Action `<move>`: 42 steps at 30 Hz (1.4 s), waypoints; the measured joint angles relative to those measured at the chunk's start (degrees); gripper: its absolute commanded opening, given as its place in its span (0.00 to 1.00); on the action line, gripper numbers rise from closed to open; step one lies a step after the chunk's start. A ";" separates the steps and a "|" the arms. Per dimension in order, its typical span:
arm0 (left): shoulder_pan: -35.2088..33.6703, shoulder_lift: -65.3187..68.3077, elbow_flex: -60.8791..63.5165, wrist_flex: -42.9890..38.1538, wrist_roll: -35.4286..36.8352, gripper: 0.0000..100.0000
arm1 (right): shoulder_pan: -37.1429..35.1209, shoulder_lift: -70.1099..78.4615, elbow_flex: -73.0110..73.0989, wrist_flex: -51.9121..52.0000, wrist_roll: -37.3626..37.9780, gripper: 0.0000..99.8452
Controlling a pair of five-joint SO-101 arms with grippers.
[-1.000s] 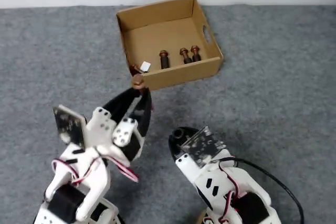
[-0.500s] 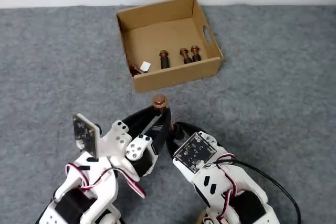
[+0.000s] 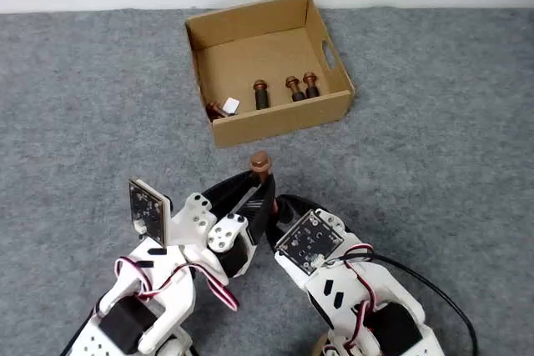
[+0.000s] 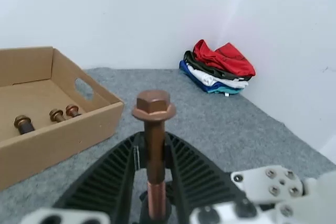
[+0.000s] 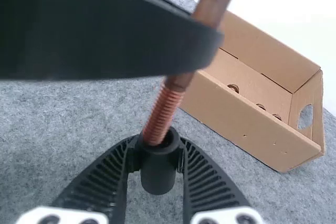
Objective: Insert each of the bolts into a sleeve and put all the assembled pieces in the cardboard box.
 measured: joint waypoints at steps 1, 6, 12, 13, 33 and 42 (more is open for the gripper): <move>0.00 0.00 0.62 -0.62 0.00 0.01 | -0.18 0.00 0.00 0.00 0.00 0.01; 0.00 0.00 2.02 -1.76 0.00 0.01 | -0.09 0.00 0.00 0.00 0.00 0.01; 0.00 0.00 2.02 -1.85 0.00 0.01 | -0.09 0.00 0.00 0.00 0.00 0.01; 0.00 -0.09 2.02 -0.97 0.00 0.01 | -0.18 0.00 0.00 0.00 0.00 0.01; 4.75 -0.62 1.93 17.14 -9.14 0.20 | -0.09 0.18 1.14 0.18 0.00 0.01; 0.18 -0.62 -1.67 22.77 -10.81 0.20 | -0.44 0.09 1.05 0.18 0.00 0.01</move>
